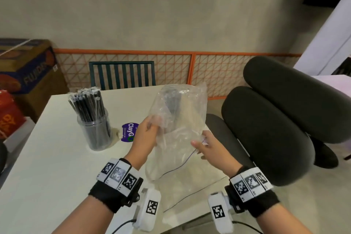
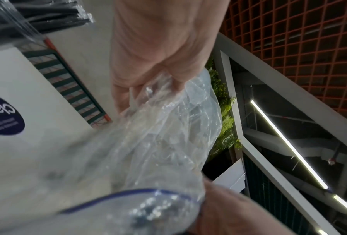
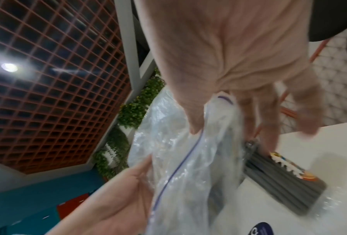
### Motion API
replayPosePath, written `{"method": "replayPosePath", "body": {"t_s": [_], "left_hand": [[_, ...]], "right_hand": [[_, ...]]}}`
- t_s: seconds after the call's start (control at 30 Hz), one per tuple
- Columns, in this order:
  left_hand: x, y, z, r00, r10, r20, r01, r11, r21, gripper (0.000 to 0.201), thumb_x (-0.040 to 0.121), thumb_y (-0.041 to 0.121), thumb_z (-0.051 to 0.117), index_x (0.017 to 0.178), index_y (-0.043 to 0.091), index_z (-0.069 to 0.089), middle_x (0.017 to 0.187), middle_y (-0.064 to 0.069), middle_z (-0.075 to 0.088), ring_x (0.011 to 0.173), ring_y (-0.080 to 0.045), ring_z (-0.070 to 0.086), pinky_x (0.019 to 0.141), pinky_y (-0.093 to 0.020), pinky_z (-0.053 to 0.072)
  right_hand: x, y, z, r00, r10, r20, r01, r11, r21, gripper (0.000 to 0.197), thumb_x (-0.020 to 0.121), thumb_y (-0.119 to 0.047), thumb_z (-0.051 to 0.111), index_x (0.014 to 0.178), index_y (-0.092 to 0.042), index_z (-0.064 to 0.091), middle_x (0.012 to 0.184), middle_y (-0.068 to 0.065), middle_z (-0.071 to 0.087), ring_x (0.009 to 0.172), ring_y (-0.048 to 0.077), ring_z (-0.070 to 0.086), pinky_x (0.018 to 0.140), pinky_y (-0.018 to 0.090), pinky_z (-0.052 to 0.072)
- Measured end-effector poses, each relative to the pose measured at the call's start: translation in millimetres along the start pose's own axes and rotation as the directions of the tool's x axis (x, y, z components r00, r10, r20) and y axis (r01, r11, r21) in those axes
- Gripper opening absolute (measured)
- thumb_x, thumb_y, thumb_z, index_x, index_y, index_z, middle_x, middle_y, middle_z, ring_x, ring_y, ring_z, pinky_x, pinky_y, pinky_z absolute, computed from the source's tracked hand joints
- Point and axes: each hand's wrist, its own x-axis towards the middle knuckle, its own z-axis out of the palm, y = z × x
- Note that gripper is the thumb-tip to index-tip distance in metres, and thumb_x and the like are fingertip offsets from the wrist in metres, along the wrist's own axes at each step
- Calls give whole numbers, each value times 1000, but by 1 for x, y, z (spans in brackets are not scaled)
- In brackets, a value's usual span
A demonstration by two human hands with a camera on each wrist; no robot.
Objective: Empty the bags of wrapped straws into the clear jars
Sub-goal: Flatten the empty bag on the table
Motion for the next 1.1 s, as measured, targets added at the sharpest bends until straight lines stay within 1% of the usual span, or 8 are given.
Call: {"method": "replayPosePath", "body": {"t_s": [0.17, 0.27, 0.33, 0.43, 0.67, 0.9, 1.0, 1.1], "left_hand": [[15, 4, -21, 967, -233, -99, 196, 938, -286, 22, 95, 14, 38, 93, 11, 60, 71, -8, 61, 66, -20, 58, 41, -20, 37], [17, 1, -35, 941, -337, -31, 298, 868, -397, 24, 96, 23, 40, 87, 11, 58, 78, -12, 64, 65, -20, 59, 41, -17, 42], [16, -8, -35, 936, -347, 55, 342, 864, -369, 25, 91, 30, 50, 106, 10, 53, 103, -17, 61, 74, -20, 62, 51, -30, 55], [13, -13, -26, 972, -226, -66, 213, 964, -162, 61, 84, 24, 66, 129, 37, 28, 109, -7, 52, 94, -22, 55, 66, -45, 57], [25, 2, -29, 961, 192, -201, -156, 971, 179, 20, 94, 29, 50, 79, 16, 51, 79, -4, 58, 70, -22, 55, 55, -29, 43], [37, 5, -44, 956, -143, -257, 79, 967, -244, 25, 100, 29, 36, 80, 18, 46, 81, -4, 58, 77, -25, 56, 73, -42, 51], [36, 2, -35, 967, -135, -216, 86, 972, -219, 26, 101, 31, 32, 81, 19, 44, 75, -3, 63, 65, -24, 59, 64, -38, 49], [40, 6, -25, 982, -147, -118, 108, 951, -290, 23, 101, 28, 32, 86, 19, 46, 85, -6, 59, 63, -22, 64, 69, -41, 48]], "right_hand": [[-12, 19, -21, 999, -17, 41, 5, 963, 271, 15, 95, -19, 52, 88, -7, 50, 69, 10, 47, 56, 17, 54, 53, 26, 51], [-20, 27, -26, 995, -19, 101, -12, 956, 294, 24, 95, -29, 48, 86, -7, 47, 69, 10, 46, 59, 18, 56, 56, 28, 51], [-21, 25, -24, 996, -21, 84, -4, 959, 285, 30, 97, -35, 43, 89, -7, 49, 73, 10, 49, 66, 19, 58, 59, 29, 54], [-18, 19, -22, 999, -49, -1, 47, 962, 269, 37, 98, -35, 40, 96, -1, 52, 77, 10, 54, 70, 16, 61, 61, 28, 56], [-19, 30, -29, 992, -129, -14, 129, 969, 208, 20, 95, -21, 50, 98, -1, 50, 89, 17, 65, 68, 12, 66, 64, 21, 56], [-35, 84, -40, 996, -33, -84, 50, 977, 210, 38, 73, -35, 70, 72, -6, 44, 69, 13, 60, 63, 26, 63, 67, 41, 56], [-30, 98, -45, 990, 21, 140, -19, 1000, -17, 33, 79, -40, 69, 98, -18, 53, 106, 0, 63, 96, 13, 64, 89, 36, 51], [-22, 76, -51, 976, 80, 201, -75, 997, -31, 55, 91, -48, 47, 139, -28, 29, 139, -12, 45, 131, 10, 41, 104, 26, 32]]}}
